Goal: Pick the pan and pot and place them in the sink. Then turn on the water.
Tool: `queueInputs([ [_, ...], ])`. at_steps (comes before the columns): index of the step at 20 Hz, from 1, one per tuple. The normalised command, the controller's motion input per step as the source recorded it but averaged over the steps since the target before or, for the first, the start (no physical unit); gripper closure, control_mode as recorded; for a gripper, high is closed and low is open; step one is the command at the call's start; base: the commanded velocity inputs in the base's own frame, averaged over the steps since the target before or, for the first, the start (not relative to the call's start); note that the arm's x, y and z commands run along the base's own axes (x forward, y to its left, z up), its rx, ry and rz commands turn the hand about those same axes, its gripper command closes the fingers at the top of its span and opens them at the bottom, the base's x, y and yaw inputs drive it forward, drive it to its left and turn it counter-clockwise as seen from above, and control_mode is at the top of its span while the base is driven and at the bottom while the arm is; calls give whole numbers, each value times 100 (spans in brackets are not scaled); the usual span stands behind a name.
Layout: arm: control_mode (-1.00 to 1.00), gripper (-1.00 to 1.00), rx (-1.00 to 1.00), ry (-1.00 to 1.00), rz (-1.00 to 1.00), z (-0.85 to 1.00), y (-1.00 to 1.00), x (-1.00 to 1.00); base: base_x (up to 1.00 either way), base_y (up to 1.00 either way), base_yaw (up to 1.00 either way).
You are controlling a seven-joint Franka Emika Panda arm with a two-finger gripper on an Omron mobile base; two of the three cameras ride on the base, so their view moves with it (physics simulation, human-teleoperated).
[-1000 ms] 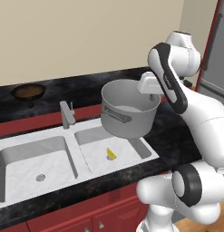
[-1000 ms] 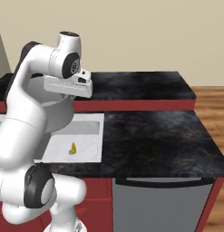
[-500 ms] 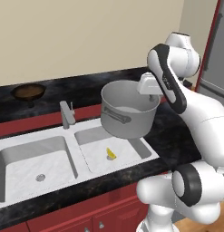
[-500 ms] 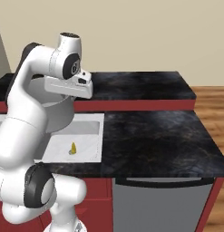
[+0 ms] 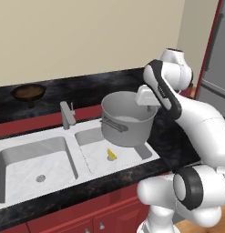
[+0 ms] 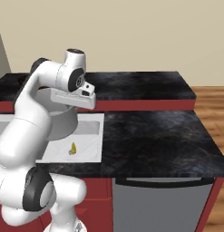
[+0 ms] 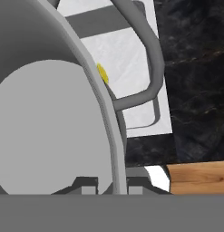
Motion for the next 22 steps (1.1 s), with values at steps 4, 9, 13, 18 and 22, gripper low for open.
queueInputs([
  [4,-100,100,-1,0,0,-57,-2,0,0,0,0],
  [9,-100,100,0,0,0,-32,-1,0,0,0,0],
  [13,-100,100,-2,0,0,-39,0,0,0,0,0],
  [18,-100,100,-7,2,-1,-39,3,4,0,0,0],
  [22,-100,100,-7,4,-4,-14,6,4,0,0,0],
])
